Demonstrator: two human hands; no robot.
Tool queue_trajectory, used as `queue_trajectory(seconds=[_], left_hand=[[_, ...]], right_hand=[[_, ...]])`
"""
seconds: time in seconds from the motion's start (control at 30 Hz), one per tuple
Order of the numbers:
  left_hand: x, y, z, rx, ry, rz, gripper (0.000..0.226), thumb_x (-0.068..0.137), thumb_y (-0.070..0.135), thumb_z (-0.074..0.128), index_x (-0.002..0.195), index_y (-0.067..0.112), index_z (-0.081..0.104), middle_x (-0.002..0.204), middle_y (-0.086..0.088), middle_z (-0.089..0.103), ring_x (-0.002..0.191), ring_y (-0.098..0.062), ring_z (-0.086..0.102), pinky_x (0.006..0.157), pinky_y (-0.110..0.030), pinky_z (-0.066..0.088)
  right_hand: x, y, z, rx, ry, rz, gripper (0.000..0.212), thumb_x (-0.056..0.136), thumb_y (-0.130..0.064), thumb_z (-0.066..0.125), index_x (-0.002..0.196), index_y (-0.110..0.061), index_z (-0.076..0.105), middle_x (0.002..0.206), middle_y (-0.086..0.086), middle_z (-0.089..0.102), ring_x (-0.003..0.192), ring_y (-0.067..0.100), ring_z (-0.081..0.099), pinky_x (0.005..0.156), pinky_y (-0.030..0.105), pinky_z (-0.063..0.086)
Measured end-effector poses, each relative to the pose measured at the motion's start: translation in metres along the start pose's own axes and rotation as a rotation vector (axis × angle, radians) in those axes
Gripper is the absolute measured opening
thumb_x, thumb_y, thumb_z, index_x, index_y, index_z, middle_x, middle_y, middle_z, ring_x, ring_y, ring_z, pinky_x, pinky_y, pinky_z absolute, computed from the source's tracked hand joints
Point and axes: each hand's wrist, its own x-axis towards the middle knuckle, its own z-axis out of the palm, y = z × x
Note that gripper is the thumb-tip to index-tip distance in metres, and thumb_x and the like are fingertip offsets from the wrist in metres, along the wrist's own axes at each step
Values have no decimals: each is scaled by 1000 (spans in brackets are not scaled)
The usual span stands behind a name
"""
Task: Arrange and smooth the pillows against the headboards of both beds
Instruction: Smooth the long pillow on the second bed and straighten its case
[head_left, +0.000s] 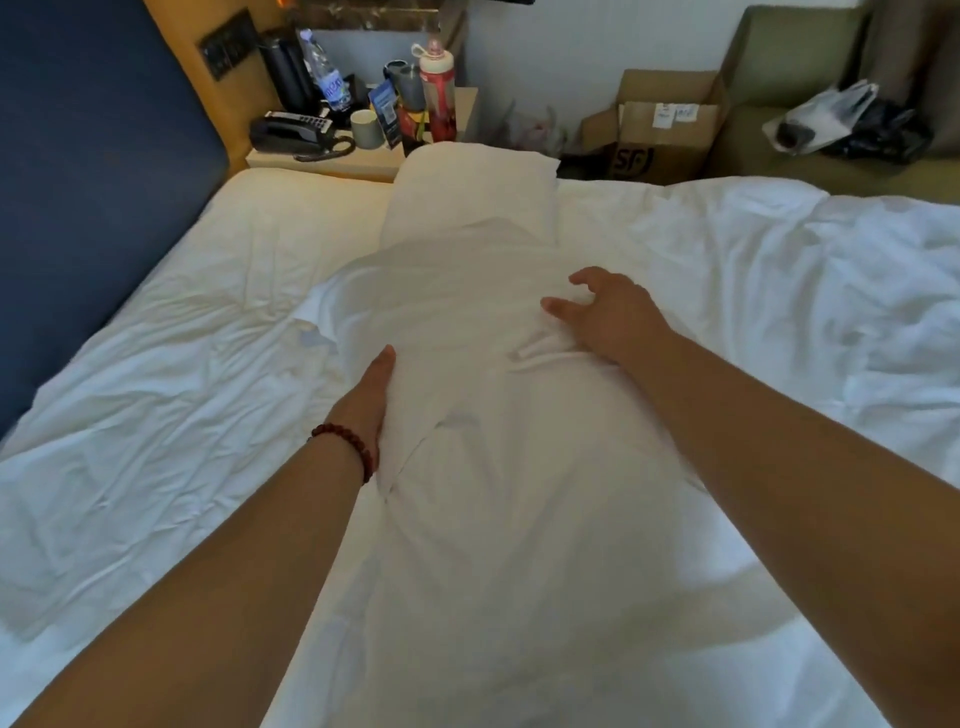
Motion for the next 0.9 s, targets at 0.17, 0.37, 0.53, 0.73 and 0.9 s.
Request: queue_trajectory(seconds=[0.17,0.37,0.53,0.73,0.9], left_hand=[[39,33,5,115,64,-24,92,55,78,73,126,22,58,117,-6,68,107,-26,64,102,-45,47],[74,33,19,115,163,-52,121,37,85,75,137,22,50,122,-9,63,108,-28,62,101,-45,47],[90,11,19,87,175,-71,137,24,87,76,141,23,47,125,-7,61,107,-26,61,101,-44,47],[82,7,8,97,144,-105,135,23,88,75,139,25,48,125,-6,62,108,-27,62,101,-45,47],[51,6,-7,58,161,-77,133,26,91,71,139,24,49,128,-5,62,114,-29,61,100,-44,47]], right_hand=[[66,5,-6,-73,-31,81,82,76,-78,55,138,-25,47,139,5,53,125,30,49,104,45,42],[99,37,1,166,-315,284,109,74,-77,60,152,-9,27,158,12,30,141,31,35,109,37,31],[105,56,16,273,-416,388,109,65,-80,64,146,-11,41,151,13,42,129,31,49,105,37,37],[95,45,17,167,-403,351,110,67,-80,62,148,-10,38,152,13,40,134,31,45,105,38,35],[62,32,5,193,-366,310,111,65,-79,66,148,-10,37,152,14,40,133,32,45,107,39,35]])
